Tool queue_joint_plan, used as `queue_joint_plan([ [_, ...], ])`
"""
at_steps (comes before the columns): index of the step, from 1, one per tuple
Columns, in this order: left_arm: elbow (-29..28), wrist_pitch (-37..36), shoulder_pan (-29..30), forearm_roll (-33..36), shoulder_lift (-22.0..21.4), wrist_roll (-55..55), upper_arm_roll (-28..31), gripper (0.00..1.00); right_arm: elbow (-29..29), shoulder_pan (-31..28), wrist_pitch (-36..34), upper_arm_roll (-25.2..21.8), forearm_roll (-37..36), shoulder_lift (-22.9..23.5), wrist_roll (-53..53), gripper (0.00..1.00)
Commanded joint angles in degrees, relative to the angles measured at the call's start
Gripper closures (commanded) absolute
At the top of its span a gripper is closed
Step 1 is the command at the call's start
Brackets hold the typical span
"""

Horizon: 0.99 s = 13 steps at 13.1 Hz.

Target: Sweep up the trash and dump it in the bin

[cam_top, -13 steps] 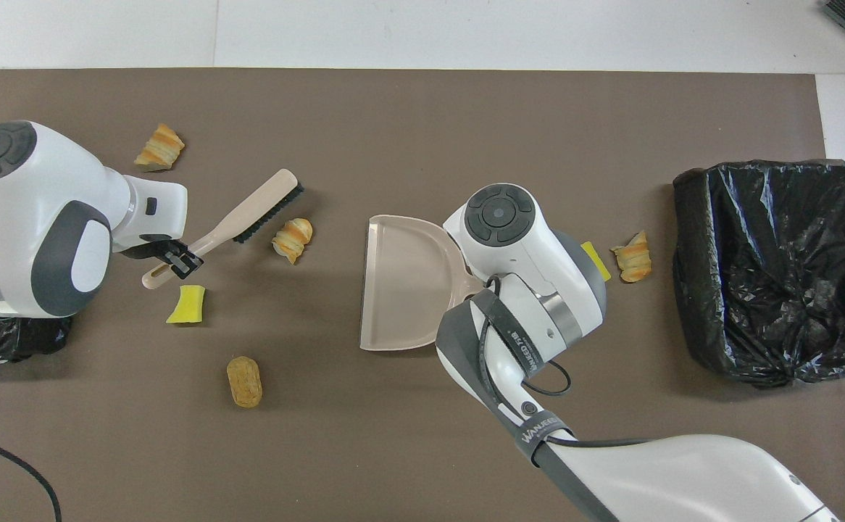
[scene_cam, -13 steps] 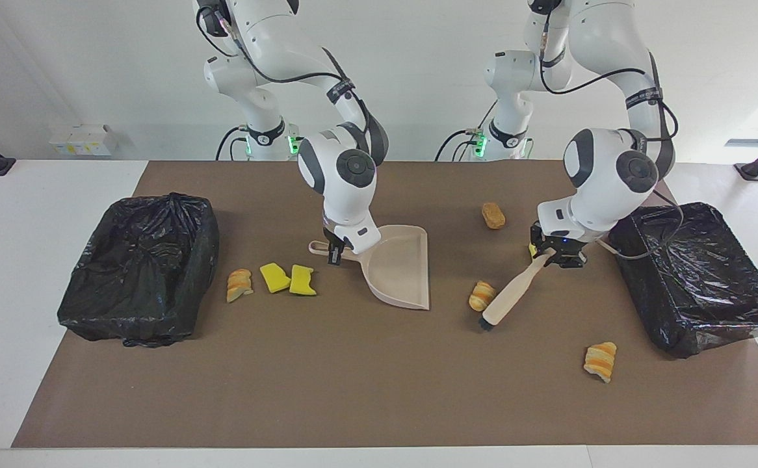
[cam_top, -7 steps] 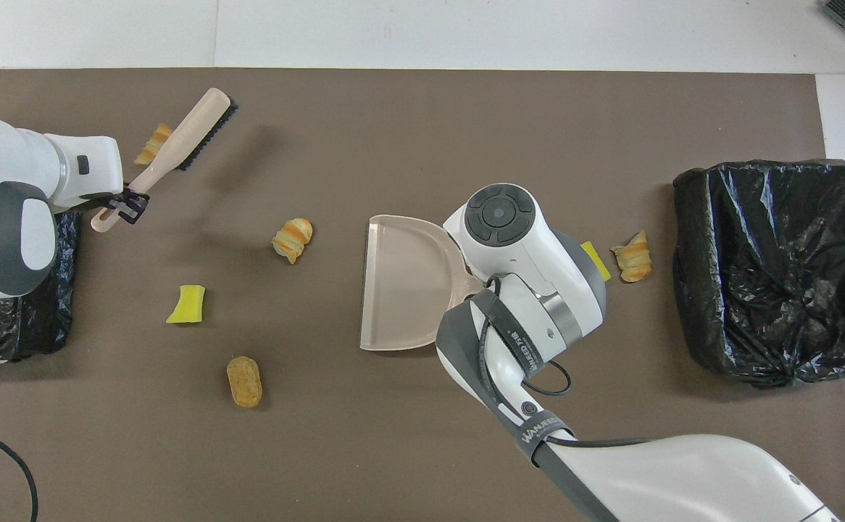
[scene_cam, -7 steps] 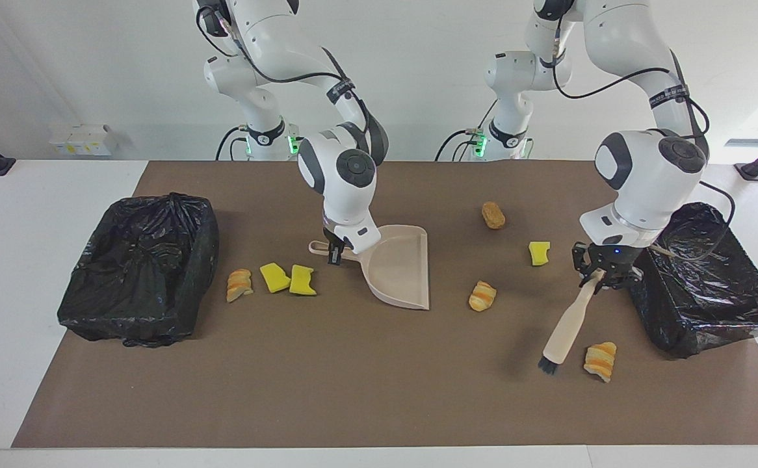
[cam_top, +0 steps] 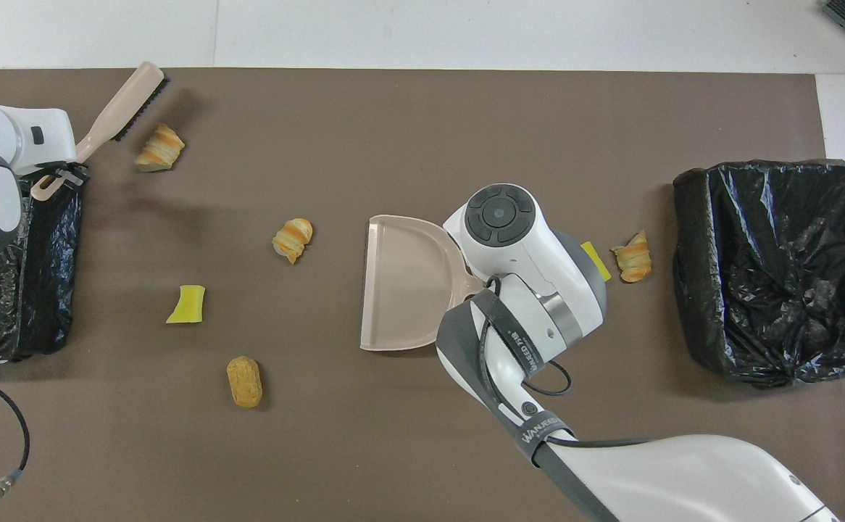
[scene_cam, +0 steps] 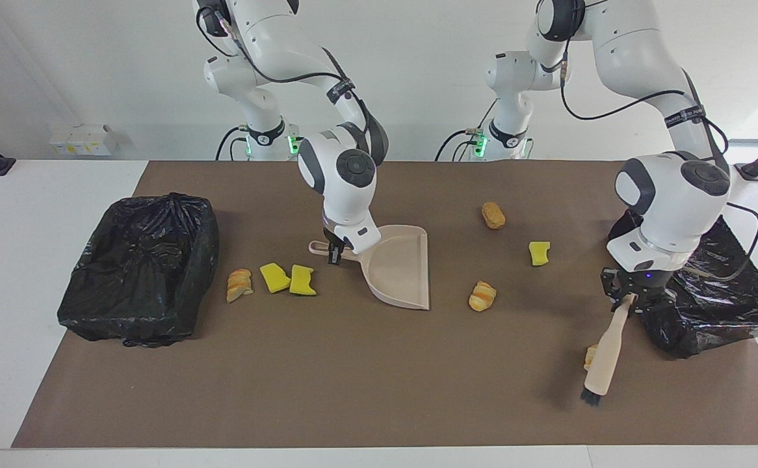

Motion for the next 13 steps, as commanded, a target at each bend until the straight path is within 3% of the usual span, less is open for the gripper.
queue_joint_plan([
  [1, 1.3, -4.7, 0.6, 1.1, 0.8, -0.4, -0.3, 1.00, -2.5, -0.7, 1.3, 0.5, -0.8, -1.5, -1.1, 1.00],
  [7, -1.8, -19.5, -4.9, -1.8, -2.5, 0.0, -1.6, 1.00, -2.6, -0.8, 1.3, 0.5, -0.7, -1.5, -1.1, 1.00],
  [13, -14.8, -20.1, -14.0, -6.1, -10.7, -12.0, -1.6, 1.00, -3.0, -0.9, 1.6, 0.5, -0.7, -1.6, -1.1, 1.00],
])
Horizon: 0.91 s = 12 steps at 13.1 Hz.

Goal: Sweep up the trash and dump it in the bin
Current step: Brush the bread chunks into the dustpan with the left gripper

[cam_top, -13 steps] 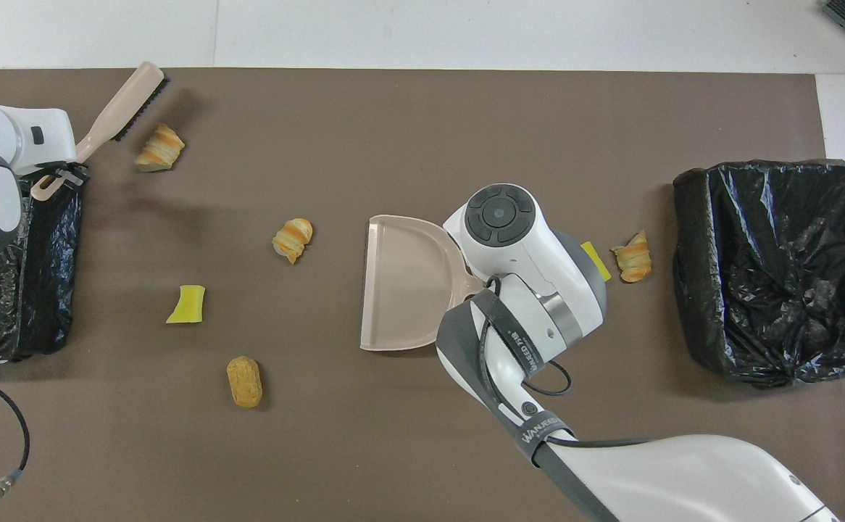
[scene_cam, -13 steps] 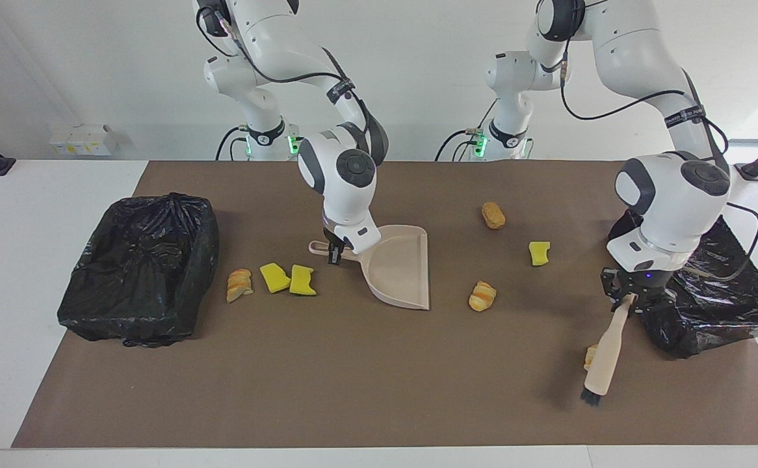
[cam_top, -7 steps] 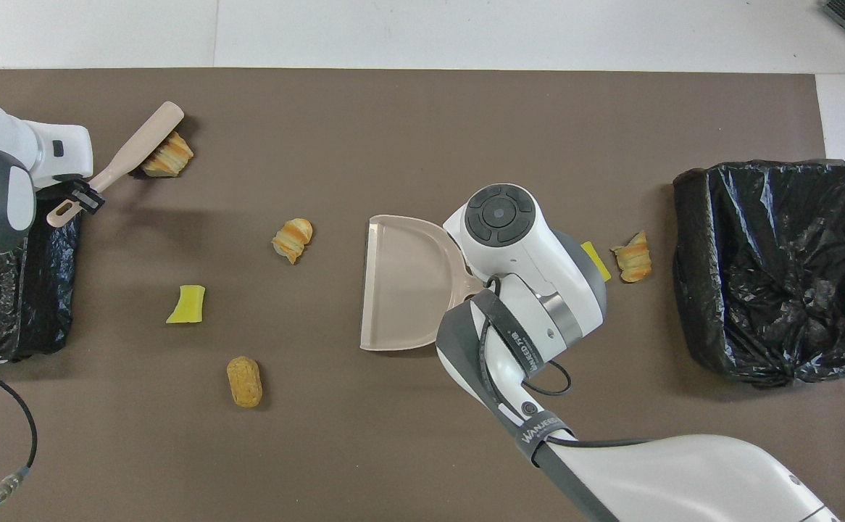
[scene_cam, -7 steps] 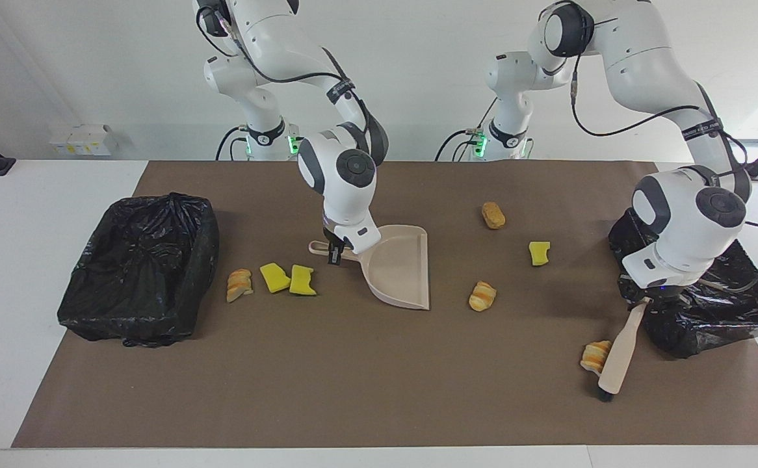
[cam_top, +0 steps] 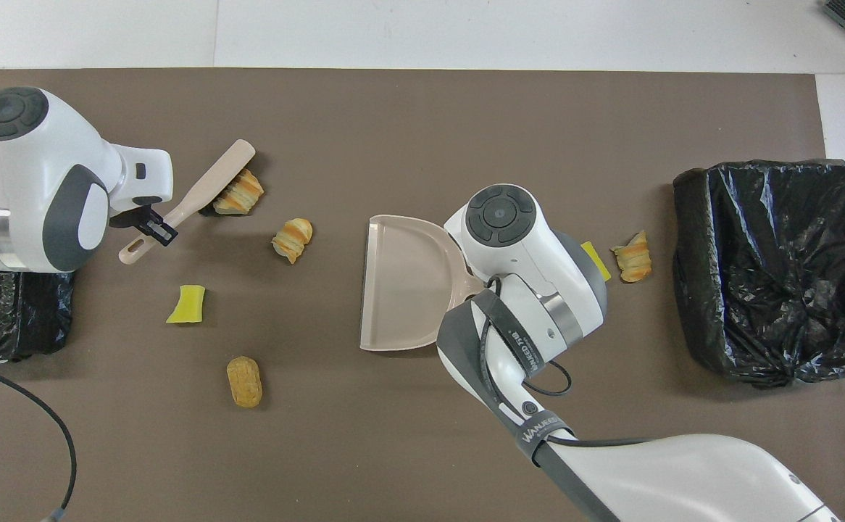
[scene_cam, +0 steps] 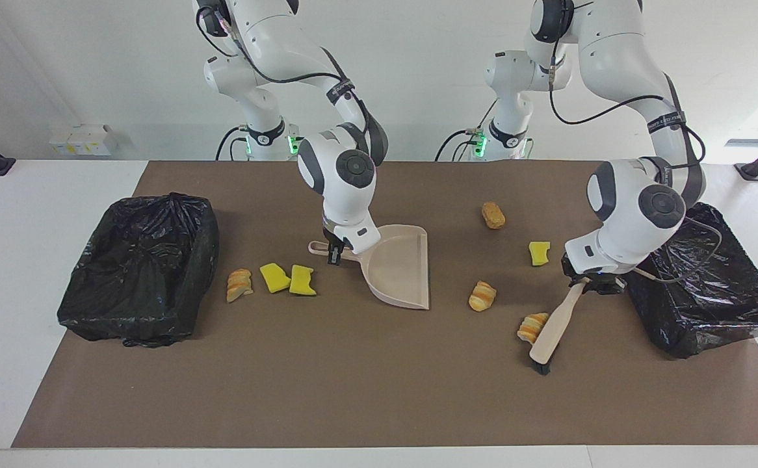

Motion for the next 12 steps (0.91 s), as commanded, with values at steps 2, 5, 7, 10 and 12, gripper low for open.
queue_joint_plan([
  [2, -13.1, -0.3, -7.6, -3.5, -8.5, -6.7, 0.7, 1.00, -3.0, -0.9, 1.5, 0.5, -0.7, -1.6, -1.1, 1.00],
  [5, -16.4, -0.6, -12.9, -6.9, -11.3, -14.1, 0.7, 1.00, -3.6, -0.9, 1.9, 0.5, -0.8, -1.8, -1.4, 1.00],
  [7, -19.0, -1.2, -17.9, -9.7, -13.8, -23.1, 0.7, 1.00, -3.5, -1.0, 1.8, 0.5, -0.8, -1.7, -1.8, 1.00],
  [10, -21.9, -0.6, -25.1, -17.2, -16.0, -38.1, 0.7, 1.00, -2.1, -0.2, -2.7, 0.3, -4.1, -2.0, -1.5, 1.00],
  [12, -22.5, 1.1, -28.7, -27.7, -17.3, -50.1, 0.9, 1.00, -0.5, -0.2, -5.7, 0.4, -6.0, -2.0, -1.4, 1.00],
])
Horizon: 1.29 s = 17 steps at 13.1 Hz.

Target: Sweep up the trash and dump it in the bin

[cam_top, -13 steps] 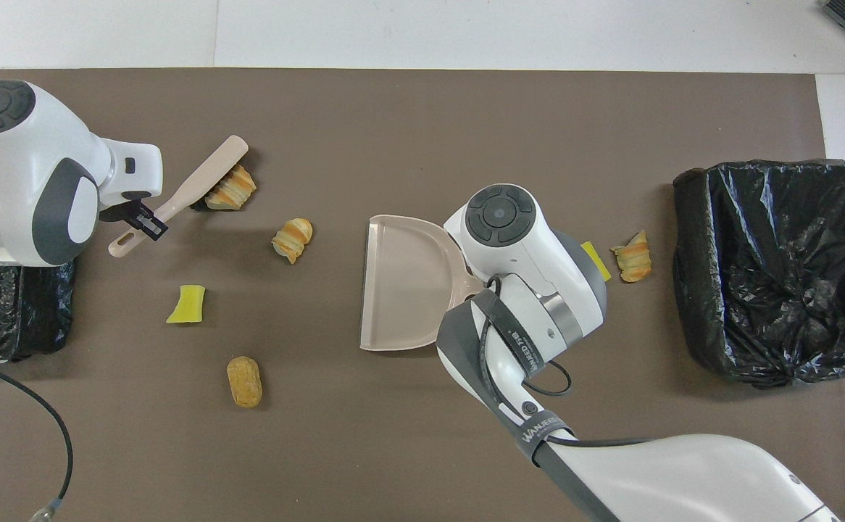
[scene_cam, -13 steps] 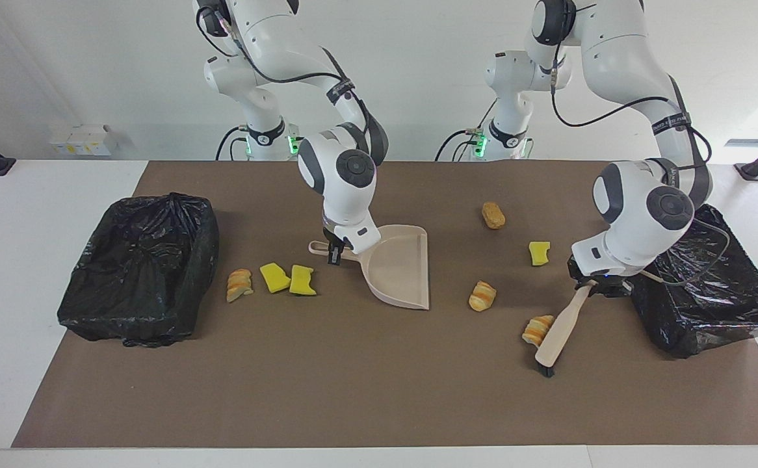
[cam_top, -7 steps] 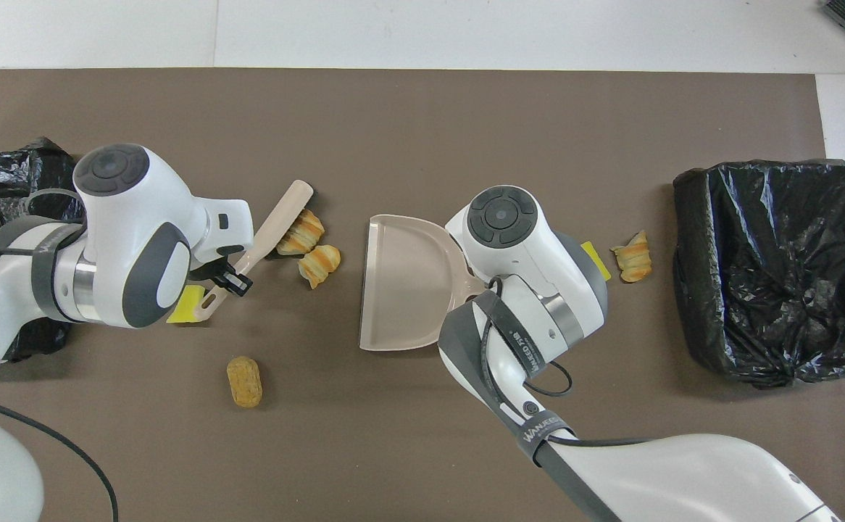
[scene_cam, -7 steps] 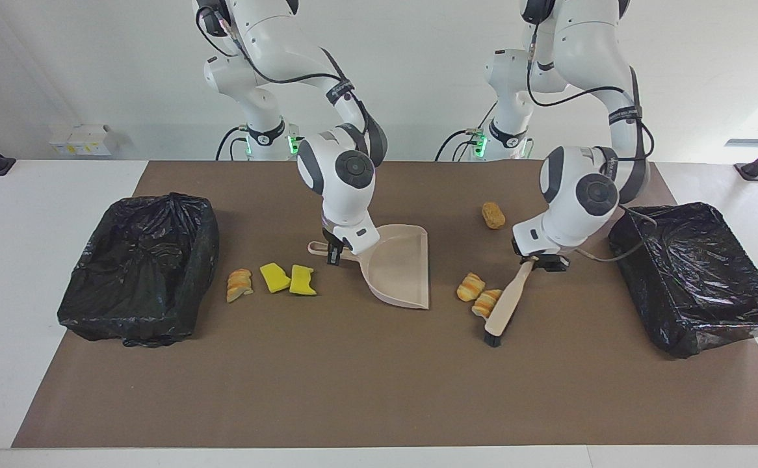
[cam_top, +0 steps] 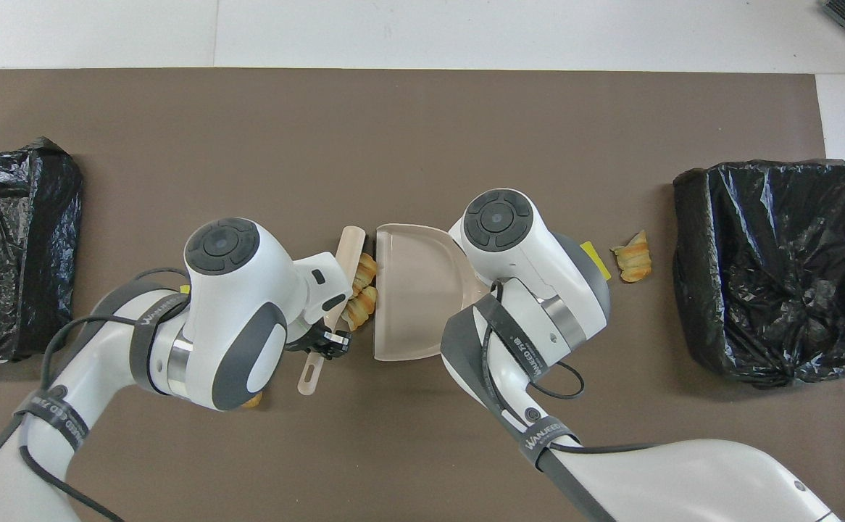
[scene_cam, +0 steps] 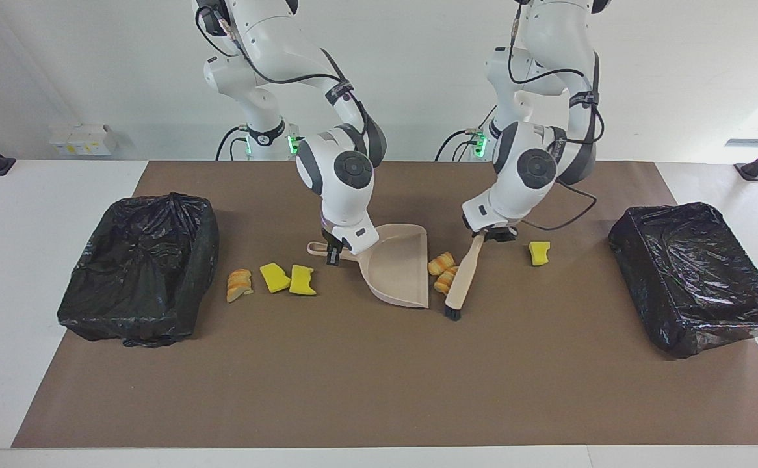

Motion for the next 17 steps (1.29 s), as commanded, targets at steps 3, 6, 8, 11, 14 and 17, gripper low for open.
queue_joint_plan([
  [3, -3.6, 2.8, -4.7, -8.7, -6.5, -11.5, 1.1, 1.00, 0.3, -0.2, -2.1, 0.4, -1.9, -0.8, -0.9, 1.00],
  [6, -3.3, 0.5, -1.2, -8.6, -9.6, -10.3, 1.4, 1.00, 0.2, -0.4, -1.4, 0.5, -2.0, -0.8, -1.0, 1.00],
  [8, -3.3, -3.0, 2.9, -7.3, -10.4, -6.9, 1.5, 1.00, 0.1, -0.4, -1.0, 0.5, -1.8, -0.8, -1.0, 1.00],
  [11, -3.1, -7.9, 8.3, 1.0, -12.7, -5.6, 1.5, 1.00, -0.2, 0.0, -1.9, 0.5, -1.8, -1.2, -0.9, 1.00],
  [14, -4.6, -12.4, 13.4, 2.9, -14.1, -6.1, 1.5, 1.00, -0.8, 1.7, -2.6, 0.6, -1.6, -1.8, 1.6, 1.00],
  [17, -5.0, -16.3, 14.3, 8.1, -14.9, 5.4, 1.5, 1.00, -1.9, 1.6, -1.4, 0.6, -1.6, -2.2, 1.4, 1.00],
])
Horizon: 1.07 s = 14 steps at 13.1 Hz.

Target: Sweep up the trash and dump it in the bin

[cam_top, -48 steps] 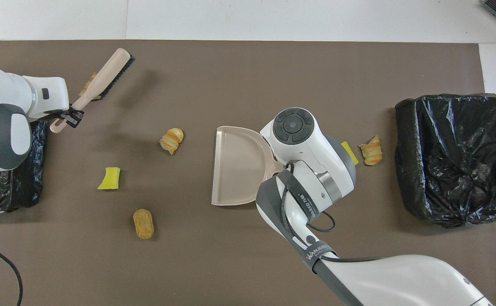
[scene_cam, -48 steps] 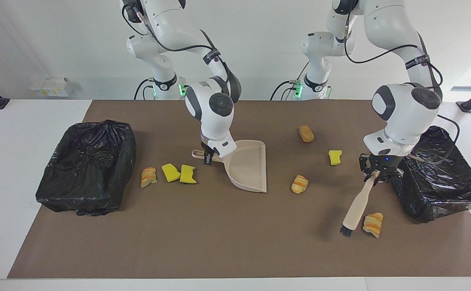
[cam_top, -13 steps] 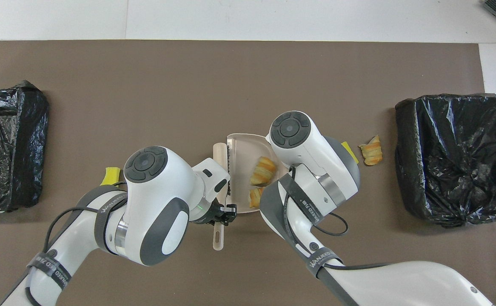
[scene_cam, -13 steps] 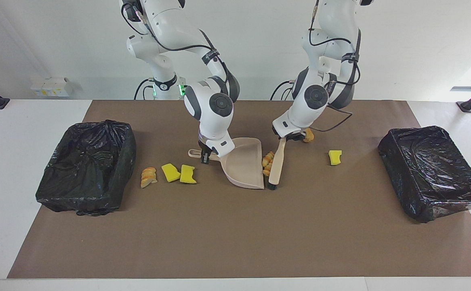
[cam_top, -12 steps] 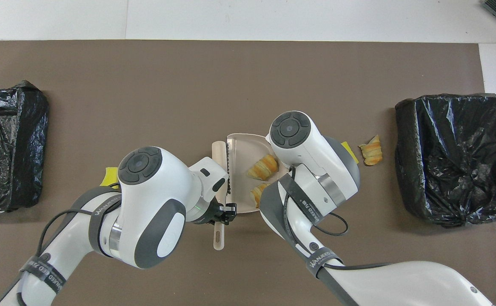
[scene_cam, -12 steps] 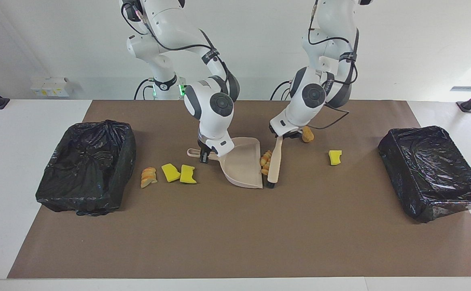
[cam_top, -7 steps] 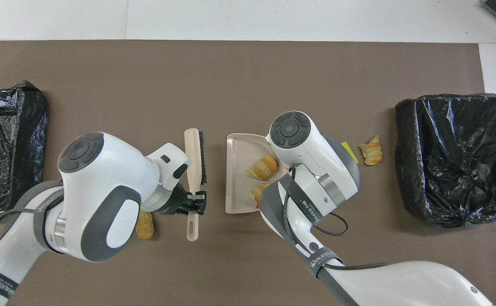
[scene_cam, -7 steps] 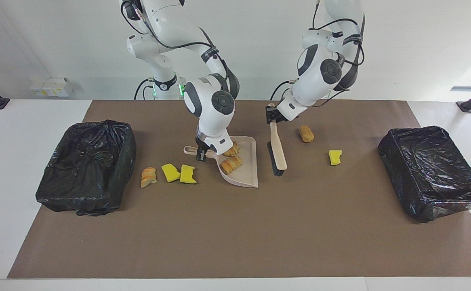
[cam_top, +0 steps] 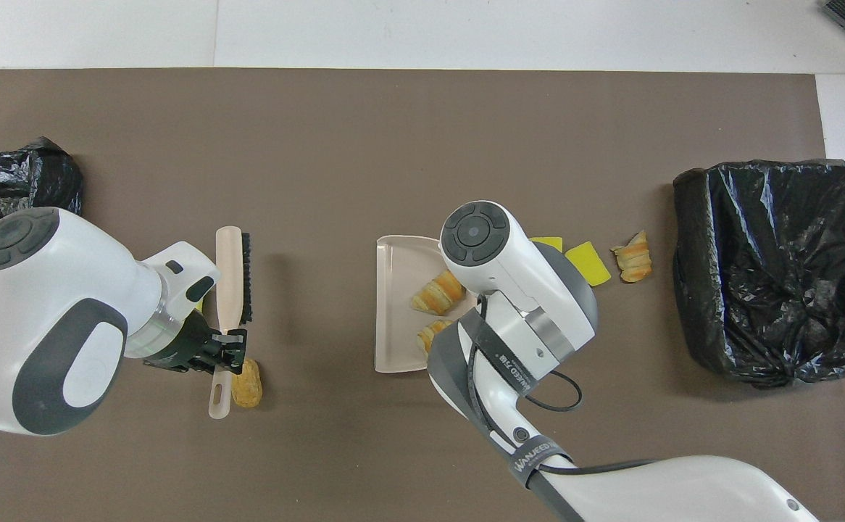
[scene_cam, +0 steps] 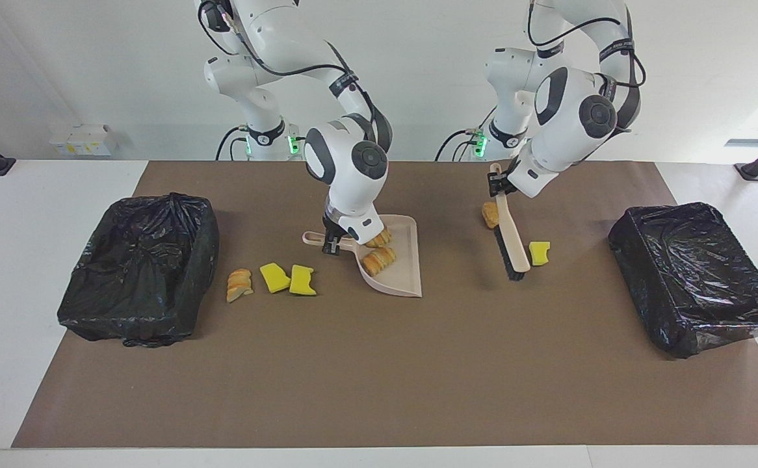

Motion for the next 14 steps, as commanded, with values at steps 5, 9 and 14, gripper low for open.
queue_joint_plan([
  [5, -2.6, -11.0, 4.0, 3.3, -4.0, 23.9, -0.5, 1.00, -2.8, -0.7, 0.9, 0.5, -0.7, -1.9, -0.4, 1.00],
  [9, -12.7, -13.1, 4.0, 3.4, -11.0, 26.4, -0.6, 1.00, -5.8, -1.4, 3.9, 0.5, -0.7, -2.9, -0.4, 1.00],
  [14, -21.6, -7.6, 8.3, 3.6, -12.4, 41.2, -0.4, 1.00, -6.3, -1.5, 4.6, 0.5, -0.7, -3.1, -0.5, 1.00],
])
